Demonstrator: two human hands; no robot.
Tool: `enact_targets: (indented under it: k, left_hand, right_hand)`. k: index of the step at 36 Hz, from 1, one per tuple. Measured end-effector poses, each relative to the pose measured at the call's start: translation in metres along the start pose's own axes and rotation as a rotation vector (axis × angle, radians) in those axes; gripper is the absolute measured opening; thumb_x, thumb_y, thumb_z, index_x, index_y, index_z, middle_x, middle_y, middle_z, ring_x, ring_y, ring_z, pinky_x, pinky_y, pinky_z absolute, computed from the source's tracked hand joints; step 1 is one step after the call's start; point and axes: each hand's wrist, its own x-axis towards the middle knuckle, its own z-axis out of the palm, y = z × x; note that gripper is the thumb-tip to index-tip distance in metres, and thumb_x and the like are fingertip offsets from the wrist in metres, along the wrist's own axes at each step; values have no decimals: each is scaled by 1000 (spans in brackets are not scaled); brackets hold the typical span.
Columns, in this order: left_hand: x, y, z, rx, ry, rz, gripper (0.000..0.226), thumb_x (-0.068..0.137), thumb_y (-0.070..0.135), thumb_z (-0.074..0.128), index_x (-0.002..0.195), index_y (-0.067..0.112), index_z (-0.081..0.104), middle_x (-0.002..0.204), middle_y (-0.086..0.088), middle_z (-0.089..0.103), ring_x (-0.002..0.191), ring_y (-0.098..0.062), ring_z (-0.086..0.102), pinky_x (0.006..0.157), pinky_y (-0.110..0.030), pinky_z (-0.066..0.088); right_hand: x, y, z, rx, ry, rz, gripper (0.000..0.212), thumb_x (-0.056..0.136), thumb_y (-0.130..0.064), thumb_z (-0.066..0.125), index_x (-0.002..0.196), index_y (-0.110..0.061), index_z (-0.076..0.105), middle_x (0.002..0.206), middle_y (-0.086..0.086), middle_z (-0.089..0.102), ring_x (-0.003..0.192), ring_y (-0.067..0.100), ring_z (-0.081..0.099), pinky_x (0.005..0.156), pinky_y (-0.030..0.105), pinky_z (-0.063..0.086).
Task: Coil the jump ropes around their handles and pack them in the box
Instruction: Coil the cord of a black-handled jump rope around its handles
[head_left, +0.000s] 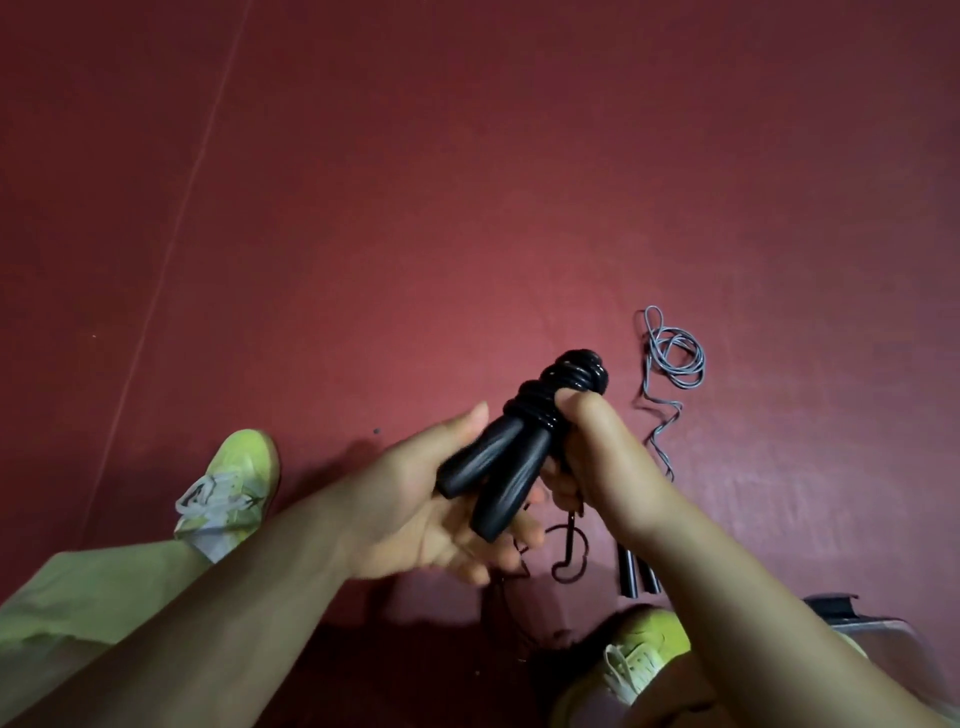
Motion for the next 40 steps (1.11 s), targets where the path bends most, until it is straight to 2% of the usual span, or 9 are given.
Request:
enact_targets:
  k: [4,7,10,14,21,28,32,36,40]
  left_hand:
    - [-1,-7,3,-169,-185,-73,82,81,73,27,91,6,73,67,-6,63,51,-17,59,45,-22,47]
    - [-5,-7,4,-247,-272,-91,75,81,73,31,86,11,71,62,0,55,48,-11,52,41,-18,39]
    - [-9,-4,3,-195,-118,-71,74,83,72,28,82,8,64,61,-2,51,44,-12,47,38,-16,28]
    - [-10,-5,4,-14,88,-39,75,87,71,19,83,7,58,60,-6,50,43,-15,43,39,-18,23]
    - [-9,-6,20,346,367,169,75,94,63,18,95,4,64,61,-8,57,45,-18,50,38,-20,24]
    - [-32,-6,48,670,566,333,72,97,56,16,79,5,64,62,-9,64,50,-20,57,43,-21,34]
    - [-66,-6,67,808,639,444,69,80,70,23,73,12,60,64,-2,63,57,-21,57,70,-38,50]
    - [-115,-5,98,998,780,556,52,83,67,31,76,21,53,76,3,57,70,-15,54,67,-35,43]
    - [-174,-11,137,1133,845,650,30,86,60,42,89,31,51,87,11,55,80,-6,53,67,-31,41]
  right_hand:
    - [0,4,3,-37,-81,-63,63,63,-66,42,96,-13,52,59,7,42,60,22,36,62,37,29]
    - [-3,-3,7,-81,-79,-59,68,65,-69,42,94,-10,55,60,6,45,57,21,39,63,38,29]
    - [-9,-6,7,-225,-86,-43,77,81,-73,36,83,2,56,58,7,50,55,21,44,61,36,33]
    - [-22,-13,9,-349,-24,-15,58,101,-52,24,71,-11,53,48,-5,46,44,11,40,50,24,35]
    - [-32,-19,14,-353,42,33,59,100,-53,26,71,-10,53,47,-4,42,37,10,31,38,18,24]
    - [-72,-36,27,-528,264,-70,67,100,-53,22,59,-11,56,42,-4,46,33,10,40,41,21,31]
    - [-110,-50,43,-384,246,-120,66,100,-54,21,76,-7,62,50,1,48,38,13,40,41,21,31]
    - [-156,-72,62,-242,198,-190,65,94,-64,25,87,-11,62,58,-1,50,44,13,40,45,25,29]
    - [-213,-101,83,-278,196,-321,65,88,-70,35,80,-12,62,65,2,56,51,16,43,50,29,32]
